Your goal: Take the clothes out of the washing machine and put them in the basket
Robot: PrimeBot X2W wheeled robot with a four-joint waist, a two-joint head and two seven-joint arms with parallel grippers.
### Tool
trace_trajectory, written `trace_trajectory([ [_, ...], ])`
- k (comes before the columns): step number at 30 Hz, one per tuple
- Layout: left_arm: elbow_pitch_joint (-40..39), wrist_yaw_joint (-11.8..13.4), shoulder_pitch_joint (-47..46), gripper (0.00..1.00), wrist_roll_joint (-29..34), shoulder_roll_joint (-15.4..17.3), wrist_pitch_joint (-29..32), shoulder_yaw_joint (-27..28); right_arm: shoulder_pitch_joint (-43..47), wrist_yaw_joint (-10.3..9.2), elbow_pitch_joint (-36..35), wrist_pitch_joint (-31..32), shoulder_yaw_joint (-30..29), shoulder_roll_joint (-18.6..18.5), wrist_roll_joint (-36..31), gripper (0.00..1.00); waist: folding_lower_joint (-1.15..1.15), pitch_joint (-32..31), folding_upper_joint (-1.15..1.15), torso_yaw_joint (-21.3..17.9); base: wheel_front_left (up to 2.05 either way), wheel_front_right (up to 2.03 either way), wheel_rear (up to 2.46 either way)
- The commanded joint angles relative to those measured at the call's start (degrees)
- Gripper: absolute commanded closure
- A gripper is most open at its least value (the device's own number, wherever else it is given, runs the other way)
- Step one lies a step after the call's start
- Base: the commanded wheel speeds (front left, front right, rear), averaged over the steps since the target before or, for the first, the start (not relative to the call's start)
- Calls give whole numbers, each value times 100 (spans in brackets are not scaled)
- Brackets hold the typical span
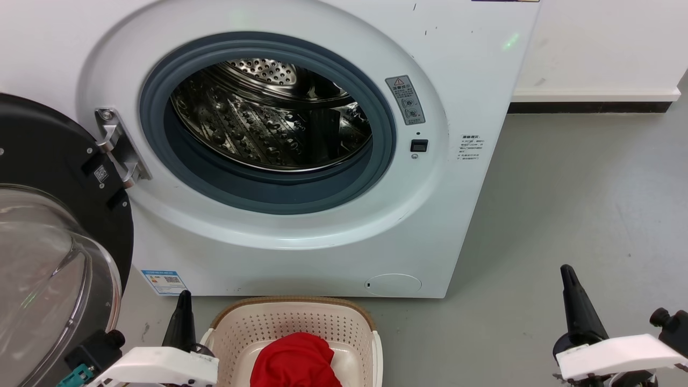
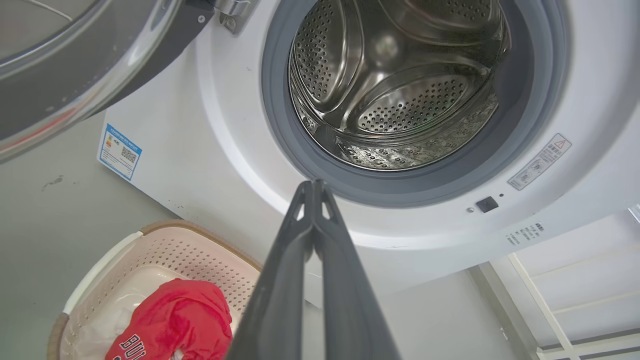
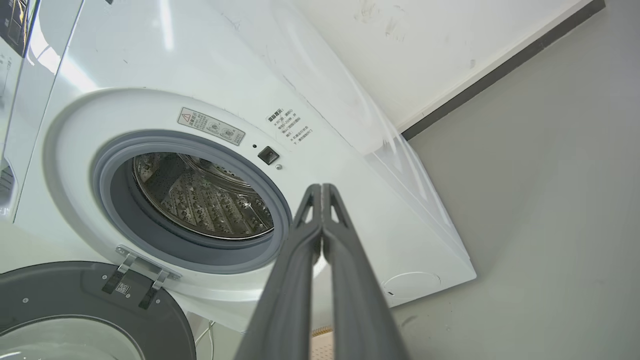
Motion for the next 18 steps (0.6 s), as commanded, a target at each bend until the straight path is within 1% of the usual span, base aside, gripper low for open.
trace_trajectory([
  [1, -42, -34, -138, 100, -187, 5, 48, 39, -148, 1, -19, 46, -25, -47, 206, 100, 0, -1, 0, 0, 0, 0, 0],
  [18, 66, -184, -306, 100, -1429, 4, 346, 128, -334, 0, 143, 329, -106, -60, 1484, 100, 0, -7, 0, 3, 0, 0, 0],
])
